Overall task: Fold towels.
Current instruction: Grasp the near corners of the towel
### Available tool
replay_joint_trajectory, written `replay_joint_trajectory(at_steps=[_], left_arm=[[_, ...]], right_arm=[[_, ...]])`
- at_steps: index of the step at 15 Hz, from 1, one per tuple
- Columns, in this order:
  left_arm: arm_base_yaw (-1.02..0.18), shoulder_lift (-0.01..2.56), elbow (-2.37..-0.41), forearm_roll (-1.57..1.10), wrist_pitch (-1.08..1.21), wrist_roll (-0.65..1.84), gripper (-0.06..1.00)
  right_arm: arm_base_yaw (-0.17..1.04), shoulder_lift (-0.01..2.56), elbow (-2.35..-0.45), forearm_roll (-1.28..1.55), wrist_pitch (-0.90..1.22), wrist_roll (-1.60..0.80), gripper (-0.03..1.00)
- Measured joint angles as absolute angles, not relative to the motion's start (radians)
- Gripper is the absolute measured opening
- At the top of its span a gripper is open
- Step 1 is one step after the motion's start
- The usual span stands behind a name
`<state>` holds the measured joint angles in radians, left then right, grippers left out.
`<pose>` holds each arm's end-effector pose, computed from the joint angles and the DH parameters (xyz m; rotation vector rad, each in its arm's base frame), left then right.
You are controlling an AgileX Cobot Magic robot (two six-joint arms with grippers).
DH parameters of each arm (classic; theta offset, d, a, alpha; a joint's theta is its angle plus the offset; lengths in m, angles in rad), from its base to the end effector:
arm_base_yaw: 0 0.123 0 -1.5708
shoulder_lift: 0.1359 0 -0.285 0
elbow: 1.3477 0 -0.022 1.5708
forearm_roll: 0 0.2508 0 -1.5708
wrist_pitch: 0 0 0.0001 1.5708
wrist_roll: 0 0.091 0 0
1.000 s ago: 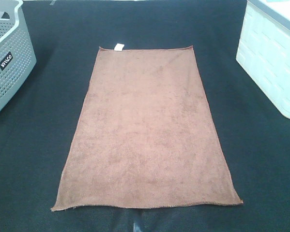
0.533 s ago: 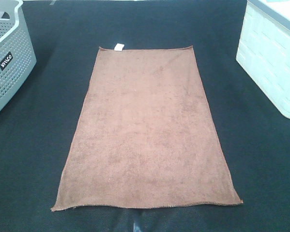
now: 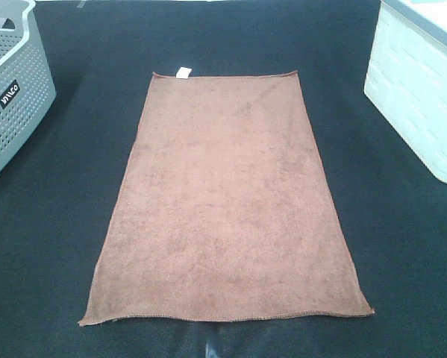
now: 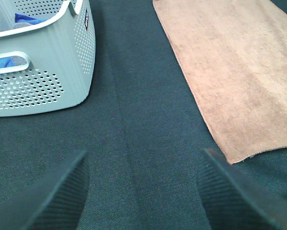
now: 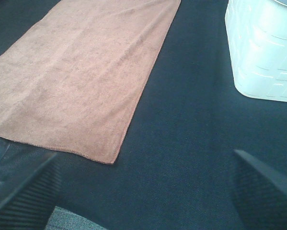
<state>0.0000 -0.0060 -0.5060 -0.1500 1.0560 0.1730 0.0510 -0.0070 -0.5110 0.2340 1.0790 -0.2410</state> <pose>-0.0068 -0.0118 0.2800 0.1820 2.0111 -0.0693 -0.0101 0.0181 0.2806 -0.3104 2.0023 0.1599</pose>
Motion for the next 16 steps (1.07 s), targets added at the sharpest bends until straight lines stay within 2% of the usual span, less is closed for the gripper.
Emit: replay_joint_trajectory(at_steps=[2, 5, 7, 12, 16], left_arm=[[0.000, -0.006, -0.517, -0.147, 0.997, 0.169, 0.63], [0.000, 0.009, -0.516, -0.187, 0.713, 0.058, 0.63], [0.000, 0.093, -0.484, -0.233, 0.611, -0.018, 0.63], [0.000, 0.570, -0.470, -0.448, 0.552, -0.041, 0.63], [0.000, 0.983, -0.470, -0.725, 0.546, 0.244, 0.63]], right_arm=[[0.051, 0.007, -0.514, 0.232, 1.047, -0.187, 0.85], [0.051, 0.122, -0.523, 0.232, 0.966, -0.113, 0.85], [0.051, 0.253, -0.523, 0.233, 0.897, -0.081, 0.85], [0.051, 0.751, -0.525, 0.282, 0.809, -0.069, 0.83], [0.051, 1.085, -0.525, 0.404, 0.782, -0.156, 0.83]])
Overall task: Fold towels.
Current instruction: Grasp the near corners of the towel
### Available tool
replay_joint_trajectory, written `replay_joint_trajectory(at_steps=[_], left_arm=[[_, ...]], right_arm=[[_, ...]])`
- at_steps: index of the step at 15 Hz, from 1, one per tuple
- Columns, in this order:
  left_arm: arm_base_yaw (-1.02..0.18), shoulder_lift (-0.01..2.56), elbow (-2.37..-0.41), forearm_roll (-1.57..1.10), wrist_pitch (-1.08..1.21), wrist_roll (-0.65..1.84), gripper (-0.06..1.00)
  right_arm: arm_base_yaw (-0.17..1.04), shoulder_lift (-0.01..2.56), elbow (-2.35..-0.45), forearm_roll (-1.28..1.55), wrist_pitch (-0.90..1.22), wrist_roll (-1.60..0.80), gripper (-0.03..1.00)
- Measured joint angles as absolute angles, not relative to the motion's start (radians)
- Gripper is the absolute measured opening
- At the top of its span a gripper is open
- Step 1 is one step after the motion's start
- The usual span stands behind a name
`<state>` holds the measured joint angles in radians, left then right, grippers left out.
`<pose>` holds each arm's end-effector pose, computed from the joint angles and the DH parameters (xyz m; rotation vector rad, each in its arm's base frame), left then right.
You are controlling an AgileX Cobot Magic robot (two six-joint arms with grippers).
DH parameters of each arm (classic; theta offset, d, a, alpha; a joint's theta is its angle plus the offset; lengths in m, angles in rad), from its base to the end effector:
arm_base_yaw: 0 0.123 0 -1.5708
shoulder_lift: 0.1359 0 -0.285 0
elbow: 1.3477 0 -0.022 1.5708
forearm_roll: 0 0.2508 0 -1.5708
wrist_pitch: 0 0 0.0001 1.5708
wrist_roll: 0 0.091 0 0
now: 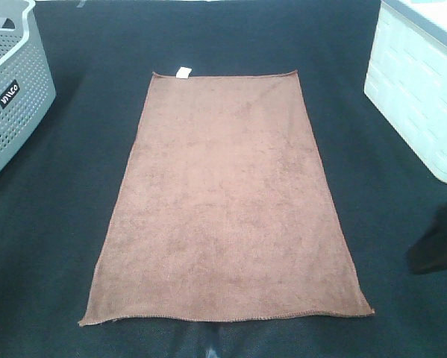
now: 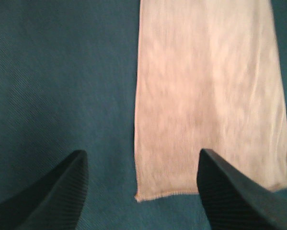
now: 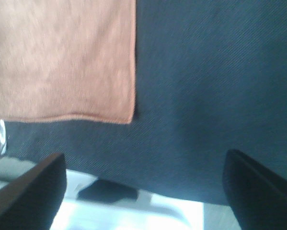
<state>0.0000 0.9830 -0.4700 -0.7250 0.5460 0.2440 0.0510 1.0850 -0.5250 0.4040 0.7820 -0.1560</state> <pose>0.1692 -0.0314 0.2315 -0.3302 2.4225 -0.6082 0.1646 0.0337 0.2142 0.0506 2.7805 0.4385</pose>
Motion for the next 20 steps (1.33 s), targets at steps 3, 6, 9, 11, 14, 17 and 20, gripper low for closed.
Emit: replay_joint_trajectory(at_steps=[3, 6, 9, 11, 14, 17, 20], left_arm=[[0.000, 1.294, -0.470, -1.024, 0.547, 0.554, 0.63], [-0.003, 1.497, -0.471, -1.217, 0.549, 0.801, 0.63], [-0.003, 1.594, -0.476, -1.298, 0.550, 0.891, 0.63], [-0.007, 1.689, -0.505, -1.361, 0.569, 0.966, 0.63], [-0.044, 1.762, -0.548, -1.383, 0.596, 1.008, 0.63], [-0.086, 1.822, -0.601, -1.397, 0.583, 1.018, 0.63], [-0.147, 1.886, -0.654, -1.400, 0.581, 1.022, 0.64]], right_arm=[[0.051, 1.299, -0.525, 0.603, 0.677, -0.308, 0.82], [0.051, 1.444, -0.526, 0.812, 0.597, -0.514, 0.81], [0.051, 1.525, -0.527, 0.922, 0.580, -0.640, 0.81], [0.051, 1.617, -0.527, 1.032, 0.572, -0.774, 0.81], [0.051, 1.684, -0.528, 1.088, 0.566, -0.859, 0.80], [0.051, 1.725, -0.544, 1.095, 0.551, -0.874, 0.79], [0.051, 1.772, -0.591, 1.100, 0.575, -0.875, 0.76]])
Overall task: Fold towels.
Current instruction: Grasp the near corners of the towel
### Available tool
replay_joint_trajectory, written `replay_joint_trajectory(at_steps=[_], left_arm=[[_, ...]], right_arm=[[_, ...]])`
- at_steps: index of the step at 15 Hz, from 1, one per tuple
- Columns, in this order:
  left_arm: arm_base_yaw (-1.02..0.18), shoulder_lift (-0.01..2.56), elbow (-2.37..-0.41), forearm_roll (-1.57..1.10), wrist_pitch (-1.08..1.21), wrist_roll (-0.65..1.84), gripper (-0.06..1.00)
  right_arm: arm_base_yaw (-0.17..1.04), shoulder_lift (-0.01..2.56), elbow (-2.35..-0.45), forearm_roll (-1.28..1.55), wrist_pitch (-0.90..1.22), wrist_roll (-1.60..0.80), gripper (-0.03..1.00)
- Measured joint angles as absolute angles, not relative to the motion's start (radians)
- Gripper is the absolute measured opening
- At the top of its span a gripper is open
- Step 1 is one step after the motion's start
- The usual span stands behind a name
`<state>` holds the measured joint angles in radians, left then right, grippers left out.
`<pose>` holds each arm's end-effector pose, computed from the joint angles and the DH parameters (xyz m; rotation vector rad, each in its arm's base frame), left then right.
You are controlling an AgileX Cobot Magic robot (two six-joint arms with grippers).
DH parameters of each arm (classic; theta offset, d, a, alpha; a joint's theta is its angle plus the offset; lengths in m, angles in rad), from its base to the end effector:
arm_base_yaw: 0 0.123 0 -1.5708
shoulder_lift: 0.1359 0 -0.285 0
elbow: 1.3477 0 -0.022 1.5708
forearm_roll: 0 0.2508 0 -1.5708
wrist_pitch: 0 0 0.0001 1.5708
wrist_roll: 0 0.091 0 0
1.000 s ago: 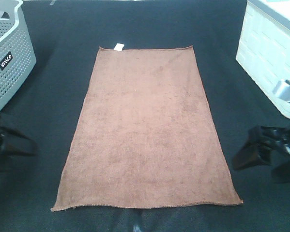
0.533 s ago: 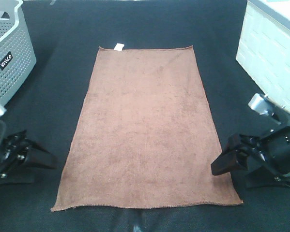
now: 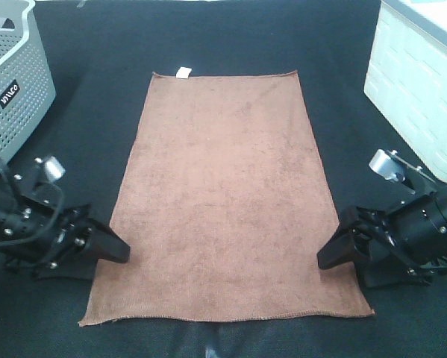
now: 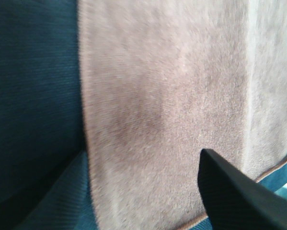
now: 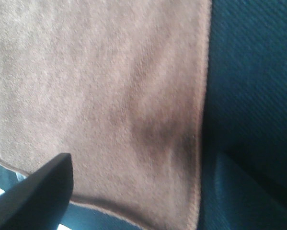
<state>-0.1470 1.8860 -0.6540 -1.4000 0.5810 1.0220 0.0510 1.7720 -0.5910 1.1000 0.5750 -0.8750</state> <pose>0.2614 -0.0886 0.0875 -0.1492 2.8367 -0.9182 0.2414 0.0566 0.1011 0.0727 2.9053 0.7753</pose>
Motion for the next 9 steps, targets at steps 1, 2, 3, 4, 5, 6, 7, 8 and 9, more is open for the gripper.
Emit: replay_joint_trajectory(at_steps=[1, 2, 3, 4, 5, 6, 7, 8, 9], left_arm=[[-0.154, 1.906, -0.666, -1.408, 0.600, 1.020, 0.66], [-0.154, 1.919, -0.674, -1.420, 0.612, 1.013, 0.68], [-0.154, 1.927, -0.678, -1.430, 0.624, 1.013, 0.69], [-0.154, 1.933, -0.681, -1.434, 0.630, 1.013, 0.69], [-0.154, 1.937, -0.686, -1.436, 0.641, 1.018, 0.69], [-0.154, 1.939, -0.692, -1.436, 0.644, 1.025, 0.69], [-0.154, 1.945, -0.699, -1.435, 0.645, 1.026, 0.67], [-0.155, 1.950, -0.703, -1.434, 0.642, 1.026, 0.61], [-0.166, 1.957, -0.705, -1.433, 0.612, 1.027, 0.48]], right_arm=[[0.051, 1.786, -0.600, 1.108, 0.583, -0.875, 0.75], [0.049, 1.800, -0.605, 1.114, 0.590, -0.876, 0.74], [0.049, 1.813, -0.609, 1.121, 0.597, -0.883, 0.71], [0.049, 1.823, -0.610, 1.141, 0.601, -0.899, 0.69], [0.049, 1.832, -0.610, 1.167, 0.608, -0.918, 0.66], [0.049, 1.839, -0.610, 1.191, 0.616, -0.945, 0.63], [0.049, 1.845, -0.610, 1.202, 0.617, -0.966, 0.59], [0.049, 1.846, -0.609, 1.204, 0.613, -0.975, 0.53], [0.049, 1.855, -0.608, 1.214, 0.605, -0.985, 0.44]])
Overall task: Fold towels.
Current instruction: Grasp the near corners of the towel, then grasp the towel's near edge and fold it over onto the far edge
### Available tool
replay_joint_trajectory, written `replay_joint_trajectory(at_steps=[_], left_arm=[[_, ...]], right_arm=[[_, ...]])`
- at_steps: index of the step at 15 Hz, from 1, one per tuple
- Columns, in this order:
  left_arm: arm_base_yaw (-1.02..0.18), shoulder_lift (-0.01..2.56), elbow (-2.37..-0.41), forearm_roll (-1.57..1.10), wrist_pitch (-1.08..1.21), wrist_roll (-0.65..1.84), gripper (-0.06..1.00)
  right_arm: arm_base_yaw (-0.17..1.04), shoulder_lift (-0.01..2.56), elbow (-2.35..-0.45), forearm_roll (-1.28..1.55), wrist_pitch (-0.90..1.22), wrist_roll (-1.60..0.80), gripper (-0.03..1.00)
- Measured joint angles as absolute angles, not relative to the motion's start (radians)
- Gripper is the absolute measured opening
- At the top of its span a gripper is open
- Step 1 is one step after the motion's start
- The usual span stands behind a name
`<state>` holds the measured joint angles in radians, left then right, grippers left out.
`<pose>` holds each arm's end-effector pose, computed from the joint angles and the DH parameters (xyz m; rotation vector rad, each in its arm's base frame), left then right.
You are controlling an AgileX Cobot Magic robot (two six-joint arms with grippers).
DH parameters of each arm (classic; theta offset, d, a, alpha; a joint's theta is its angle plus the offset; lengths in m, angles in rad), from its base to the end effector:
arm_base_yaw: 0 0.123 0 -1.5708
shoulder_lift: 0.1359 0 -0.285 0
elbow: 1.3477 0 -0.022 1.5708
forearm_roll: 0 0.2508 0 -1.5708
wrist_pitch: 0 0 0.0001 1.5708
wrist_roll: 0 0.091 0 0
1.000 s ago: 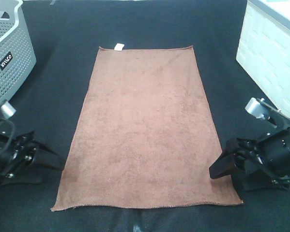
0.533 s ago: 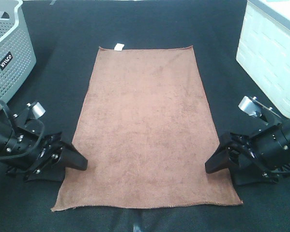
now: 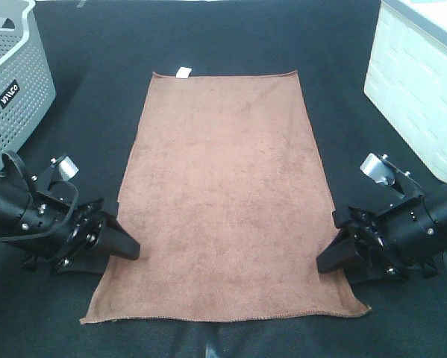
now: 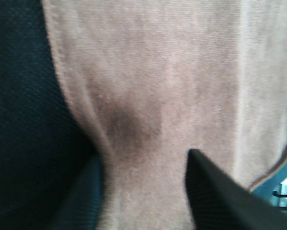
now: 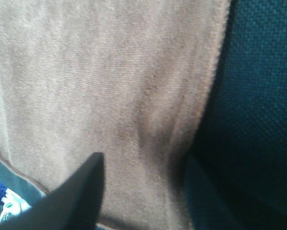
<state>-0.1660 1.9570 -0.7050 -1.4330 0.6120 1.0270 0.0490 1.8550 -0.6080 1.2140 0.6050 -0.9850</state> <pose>0.2717 -0.0981 0.0771 -0.1604 2.8483 -0.9765 0.2472 0.0608 0.0863 0.0886 2.9070 0.8612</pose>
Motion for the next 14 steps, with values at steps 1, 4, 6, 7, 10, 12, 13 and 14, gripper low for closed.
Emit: replay_joint_trajectory(at_steps=[1, 4, 6, 7, 10, 12, 13, 14], left_arm=[[-0.176, 1.959, -0.705, -1.433, 0.594, 1.029, 0.35], [-0.186, 1.962, -0.705, -1.430, 0.574, 1.036, 0.10], [-0.186, 1.962, -0.705, -1.430, 0.570, 1.041, 0.00], [-0.186, 1.962, -0.705, -1.433, 0.570, 1.042, 0.00], [-0.186, 1.928, -0.705, -1.433, 0.573, 1.044, 0.00], [-0.186, 1.900, -0.705, -1.415, 0.587, 1.032, 0.00], [-0.186, 1.886, -0.705, -1.385, 0.599, 1.011, 0.00], [-0.186, 1.865, -0.705, -1.348, 0.601, 0.981, 0.00]], right_arm=[[0.049, 1.857, -0.608, 1.216, 0.593, -0.987, 0.37], [0.049, 1.857, -0.608, 1.216, 0.571, -0.987, 0.18], [0.049, 1.857, -0.608, 1.216, 0.567, -0.987, 0.00], [0.049, 1.857, -0.608, 1.219, 0.567, -0.985, 0.00], [0.049, 1.840, -0.607, 1.223, 0.568, -0.970, 0.00], [0.049, 1.791, -0.607, 1.216, 0.590, -0.939, 0.00], [0.049, 1.773, -0.607, 1.197, 0.613, -0.912, 0.00], [0.049, 1.761, -0.607, 1.179, 0.633, -0.892, 0.00]])
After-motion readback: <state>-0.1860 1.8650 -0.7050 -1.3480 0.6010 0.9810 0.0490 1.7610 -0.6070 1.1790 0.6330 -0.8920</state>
